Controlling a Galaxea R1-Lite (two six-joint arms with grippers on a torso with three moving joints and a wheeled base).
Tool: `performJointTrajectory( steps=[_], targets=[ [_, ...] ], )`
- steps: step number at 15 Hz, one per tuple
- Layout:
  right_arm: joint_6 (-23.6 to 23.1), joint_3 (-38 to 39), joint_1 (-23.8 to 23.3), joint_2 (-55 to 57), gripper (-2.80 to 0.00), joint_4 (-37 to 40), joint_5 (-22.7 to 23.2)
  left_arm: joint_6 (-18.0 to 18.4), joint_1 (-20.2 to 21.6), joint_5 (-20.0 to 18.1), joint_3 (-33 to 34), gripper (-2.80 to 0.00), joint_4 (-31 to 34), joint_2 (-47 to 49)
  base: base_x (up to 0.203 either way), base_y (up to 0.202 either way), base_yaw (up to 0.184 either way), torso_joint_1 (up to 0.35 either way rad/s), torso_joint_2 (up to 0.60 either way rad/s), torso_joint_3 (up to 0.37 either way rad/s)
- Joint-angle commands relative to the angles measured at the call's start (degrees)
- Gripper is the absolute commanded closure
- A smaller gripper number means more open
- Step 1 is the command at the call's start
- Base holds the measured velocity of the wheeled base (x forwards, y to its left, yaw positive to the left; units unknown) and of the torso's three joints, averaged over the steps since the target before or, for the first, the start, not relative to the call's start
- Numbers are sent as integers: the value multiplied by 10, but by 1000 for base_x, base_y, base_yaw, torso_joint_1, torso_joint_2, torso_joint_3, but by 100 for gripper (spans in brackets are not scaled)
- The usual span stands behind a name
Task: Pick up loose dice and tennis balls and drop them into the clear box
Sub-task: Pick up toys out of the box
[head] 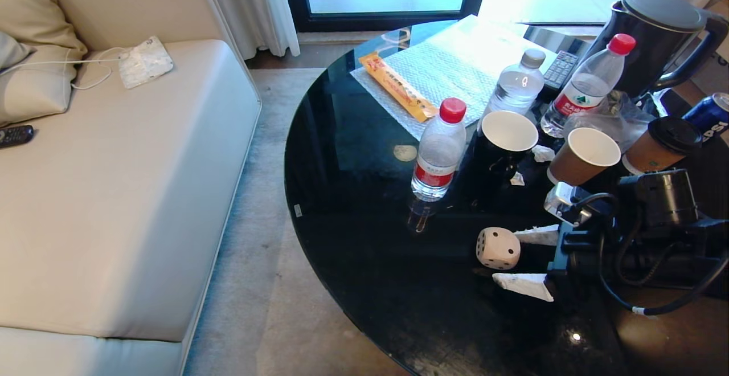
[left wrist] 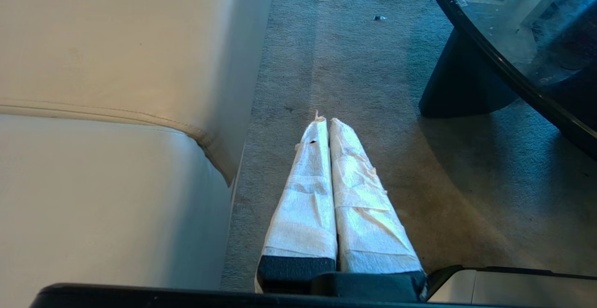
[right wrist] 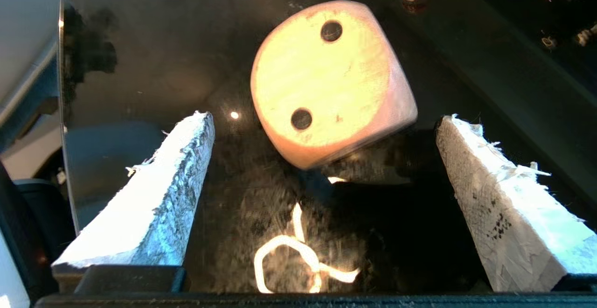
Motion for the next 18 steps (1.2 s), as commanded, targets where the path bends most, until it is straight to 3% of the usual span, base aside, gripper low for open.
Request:
performJointTrajectory(
  steps=[1, 3, 10, 11, 15, 18],
  targets=[
    [-3, -10, -2, 16, -280, -2, 20, -1, 0, 0, 0, 0, 0, 0, 0, 0, 0, 0, 0, 0],
    [-3, -25, -1, 22, -280, -1, 42, -1, 0, 0, 0, 0, 0, 0, 0, 0, 0, 0, 0, 0],
    [-31, -34, -4, 51, -280, -6, 47, -1, 0, 0, 0, 0, 0, 0, 0, 0, 0, 0, 0, 0],
    [-30, -37, -5, 55, 0, -6, 46, -1, 0, 0, 0, 0, 0, 0, 0, 0, 0, 0, 0, 0],
    [-27, -38, -9, 65, 0, -5, 43, -1, 0, 0, 0, 0, 0, 0, 0, 0, 0, 0, 0, 0],
    [29, -38, -16, 43, 0, -3, 39, -1, 0, 0, 0, 0, 0, 0, 0, 0, 0, 0, 0, 0]
  ],
)
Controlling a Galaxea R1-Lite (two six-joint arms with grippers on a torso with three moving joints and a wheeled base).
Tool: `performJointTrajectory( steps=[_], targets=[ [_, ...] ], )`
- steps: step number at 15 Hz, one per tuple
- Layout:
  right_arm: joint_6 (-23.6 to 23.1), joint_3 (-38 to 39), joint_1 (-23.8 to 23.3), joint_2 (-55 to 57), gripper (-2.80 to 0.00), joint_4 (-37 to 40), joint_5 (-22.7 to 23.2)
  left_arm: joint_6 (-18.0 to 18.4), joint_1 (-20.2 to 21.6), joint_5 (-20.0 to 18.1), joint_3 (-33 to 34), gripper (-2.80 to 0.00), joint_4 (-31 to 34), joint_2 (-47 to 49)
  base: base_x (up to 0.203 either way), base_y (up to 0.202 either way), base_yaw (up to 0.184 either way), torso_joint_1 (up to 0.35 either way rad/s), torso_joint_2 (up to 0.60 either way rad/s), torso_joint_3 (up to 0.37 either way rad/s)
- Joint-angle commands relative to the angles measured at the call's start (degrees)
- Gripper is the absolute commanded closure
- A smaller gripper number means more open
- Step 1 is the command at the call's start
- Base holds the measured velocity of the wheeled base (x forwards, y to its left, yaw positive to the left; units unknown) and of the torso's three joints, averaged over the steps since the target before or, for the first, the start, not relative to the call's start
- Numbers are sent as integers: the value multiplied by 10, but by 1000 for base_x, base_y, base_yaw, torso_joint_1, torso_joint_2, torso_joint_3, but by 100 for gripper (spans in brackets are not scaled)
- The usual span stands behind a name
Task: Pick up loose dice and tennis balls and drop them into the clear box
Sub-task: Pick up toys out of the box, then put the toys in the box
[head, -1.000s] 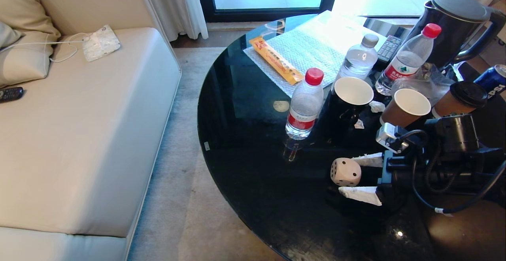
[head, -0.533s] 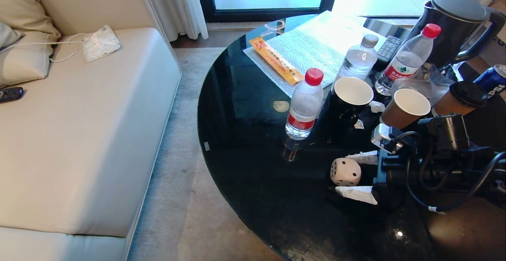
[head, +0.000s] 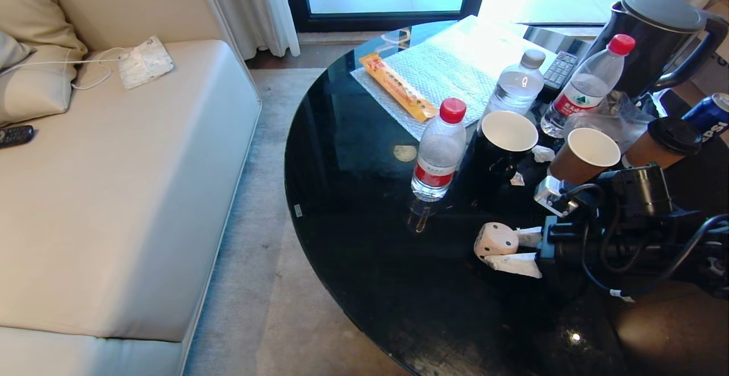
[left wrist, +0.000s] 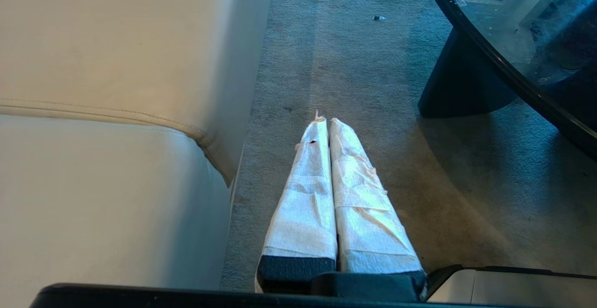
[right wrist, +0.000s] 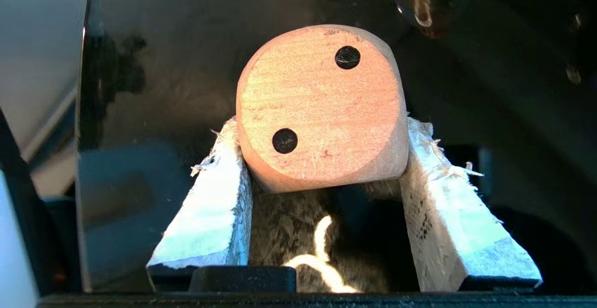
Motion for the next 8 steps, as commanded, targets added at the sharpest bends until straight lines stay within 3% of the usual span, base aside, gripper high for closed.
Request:
performJointTrajectory(
  steps=[1, 3, 8],
  targets=[
    [31, 0, -6, -25, 0, 0, -9, 0, 0, 0, 0, 0, 0, 0, 0, 0, 0, 0, 0, 0],
    [71, 2, -14, -59, 0, 1, -65, 0, 0, 0, 0, 0, 0, 0, 0, 0, 0, 0, 0, 0],
    [212, 30, -18, -223, 0, 84, -139, 0, 0, 0, 0, 0, 0, 0, 0, 0, 0, 0, 0, 0]
  ],
)
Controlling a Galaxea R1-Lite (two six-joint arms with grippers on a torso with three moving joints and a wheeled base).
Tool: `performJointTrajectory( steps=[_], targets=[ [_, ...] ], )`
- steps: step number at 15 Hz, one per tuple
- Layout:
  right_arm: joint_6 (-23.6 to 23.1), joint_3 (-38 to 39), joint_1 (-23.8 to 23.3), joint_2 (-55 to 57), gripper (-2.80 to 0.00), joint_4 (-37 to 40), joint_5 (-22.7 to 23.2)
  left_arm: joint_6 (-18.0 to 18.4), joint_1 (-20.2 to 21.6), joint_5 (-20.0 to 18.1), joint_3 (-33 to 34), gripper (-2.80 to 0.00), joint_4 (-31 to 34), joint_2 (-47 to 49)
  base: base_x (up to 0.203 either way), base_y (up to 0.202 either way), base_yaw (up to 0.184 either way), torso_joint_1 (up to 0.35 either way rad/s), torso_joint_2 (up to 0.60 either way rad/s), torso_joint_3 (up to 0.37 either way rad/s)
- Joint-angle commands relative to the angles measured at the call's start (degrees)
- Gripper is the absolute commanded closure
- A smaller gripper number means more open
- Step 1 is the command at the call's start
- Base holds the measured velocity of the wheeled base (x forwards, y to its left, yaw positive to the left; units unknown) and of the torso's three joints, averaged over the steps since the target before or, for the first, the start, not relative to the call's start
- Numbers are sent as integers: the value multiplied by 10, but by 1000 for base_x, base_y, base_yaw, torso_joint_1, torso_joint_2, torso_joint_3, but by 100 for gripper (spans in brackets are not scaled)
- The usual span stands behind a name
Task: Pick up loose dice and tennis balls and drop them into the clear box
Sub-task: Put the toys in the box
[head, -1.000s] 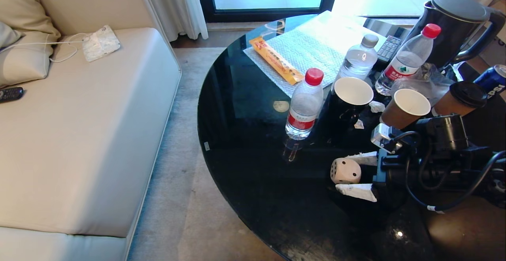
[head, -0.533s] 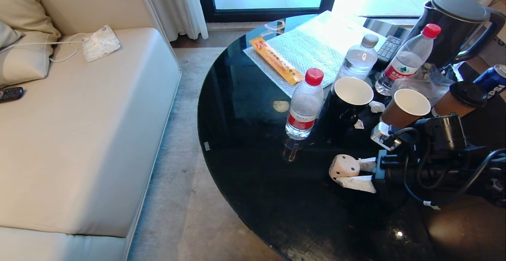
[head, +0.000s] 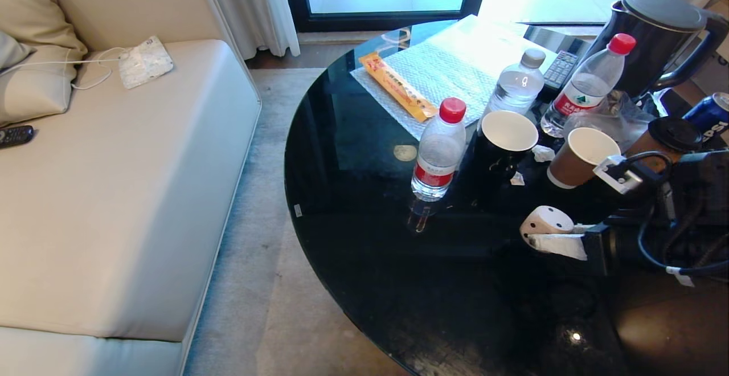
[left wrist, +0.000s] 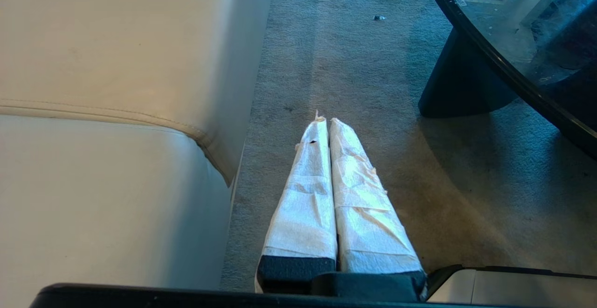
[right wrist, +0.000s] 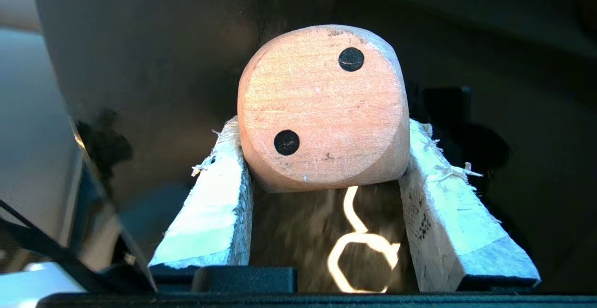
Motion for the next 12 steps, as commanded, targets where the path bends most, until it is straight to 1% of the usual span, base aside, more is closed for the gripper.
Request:
performJointTrajectory(
  steps=[1, 4, 7, 9, 12],
  targets=[
    [23, 15, 0, -99, 0, 27, -16, 0, 0, 0, 0, 0, 0, 0, 0, 0, 0, 0, 0, 0],
    [54, 59, -1, -234, 0, 92, -81, 0, 0, 0, 0, 0, 0, 0, 0, 0, 0, 0, 0, 0],
    [75, 130, -12, -373, 0, 146, -138, 0, 0, 0, 0, 0, 0, 0, 0, 0, 0, 0, 0, 0],
    [86, 173, -33, -468, 0, 183, -156, 0, 0, 0, 0, 0, 0, 0, 0, 0, 0, 0, 0, 0],
    [95, 229, -61, -590, 0, 255, -168, 0, 0, 0, 0, 0, 0, 0, 0, 0, 0, 0, 0, 0]
  ],
)
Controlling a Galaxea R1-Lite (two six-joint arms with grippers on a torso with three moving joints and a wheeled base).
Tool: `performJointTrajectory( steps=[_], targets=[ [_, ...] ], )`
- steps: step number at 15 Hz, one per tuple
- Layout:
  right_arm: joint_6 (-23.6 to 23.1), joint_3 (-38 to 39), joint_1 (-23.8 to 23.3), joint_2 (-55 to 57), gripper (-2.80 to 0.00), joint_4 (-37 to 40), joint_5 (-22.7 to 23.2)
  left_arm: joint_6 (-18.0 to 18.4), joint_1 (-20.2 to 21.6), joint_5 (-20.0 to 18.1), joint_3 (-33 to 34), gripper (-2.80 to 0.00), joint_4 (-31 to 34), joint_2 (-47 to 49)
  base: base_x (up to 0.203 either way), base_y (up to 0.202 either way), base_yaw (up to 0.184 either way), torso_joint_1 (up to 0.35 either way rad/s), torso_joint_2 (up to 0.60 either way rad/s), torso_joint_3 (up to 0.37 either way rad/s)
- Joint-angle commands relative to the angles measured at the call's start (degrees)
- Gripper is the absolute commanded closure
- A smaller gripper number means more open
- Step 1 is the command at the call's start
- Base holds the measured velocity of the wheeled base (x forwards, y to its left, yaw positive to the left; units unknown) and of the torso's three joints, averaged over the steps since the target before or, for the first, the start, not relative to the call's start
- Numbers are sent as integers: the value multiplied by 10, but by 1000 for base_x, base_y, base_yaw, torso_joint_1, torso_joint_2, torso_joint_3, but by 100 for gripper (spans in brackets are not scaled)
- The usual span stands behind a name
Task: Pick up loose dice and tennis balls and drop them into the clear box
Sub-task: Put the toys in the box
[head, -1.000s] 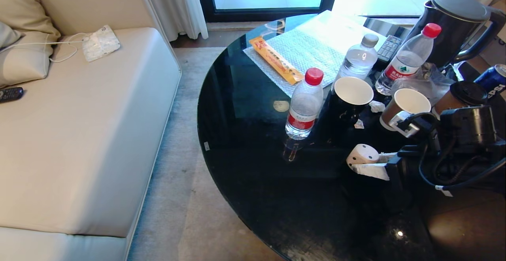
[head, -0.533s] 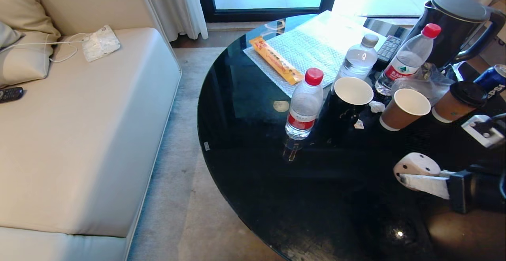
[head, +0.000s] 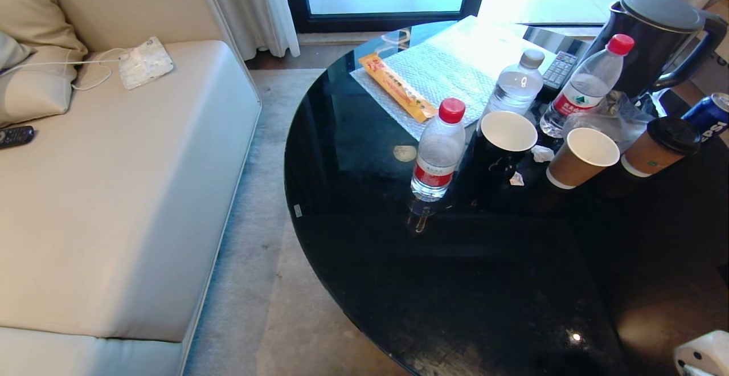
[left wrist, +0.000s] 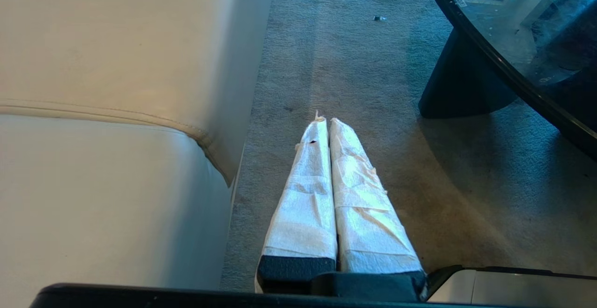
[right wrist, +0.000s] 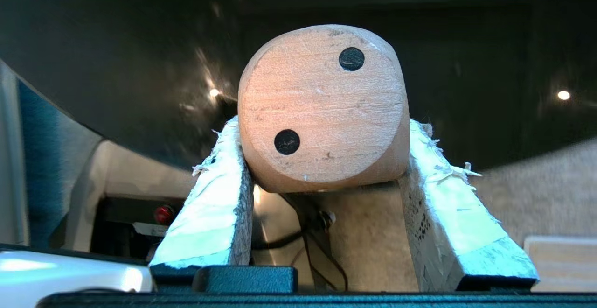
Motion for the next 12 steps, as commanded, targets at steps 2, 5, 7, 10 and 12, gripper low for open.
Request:
performJointTrajectory(
  steps=[2, 5, 7, 10, 12],
  targets=[
    [-1, 50, -20, -139, 0, 25, -4, 0, 0, 0, 0, 0, 0, 0, 0, 0, 0, 0, 0, 0],
    [1, 83, -40, -181, 0, 27, -44, 0, 0, 0, 0, 0, 0, 0, 0, 0, 0, 0, 0, 0],
    [-4, 102, -39, -165, 0, -5, -72, 0, 0, 0, 0, 0, 0, 0, 0, 0, 0, 0, 0, 0],
    [-6, 123, -35, -194, 0, -39, -92, 0, 0, 0, 0, 0, 0, 0, 0, 0, 0, 0, 0, 0],
    [-9, 128, -29, -218, 0, -41, -115, 0, 0, 0, 0, 0, 0, 0, 0, 0, 0, 0, 0, 0]
  ],
)
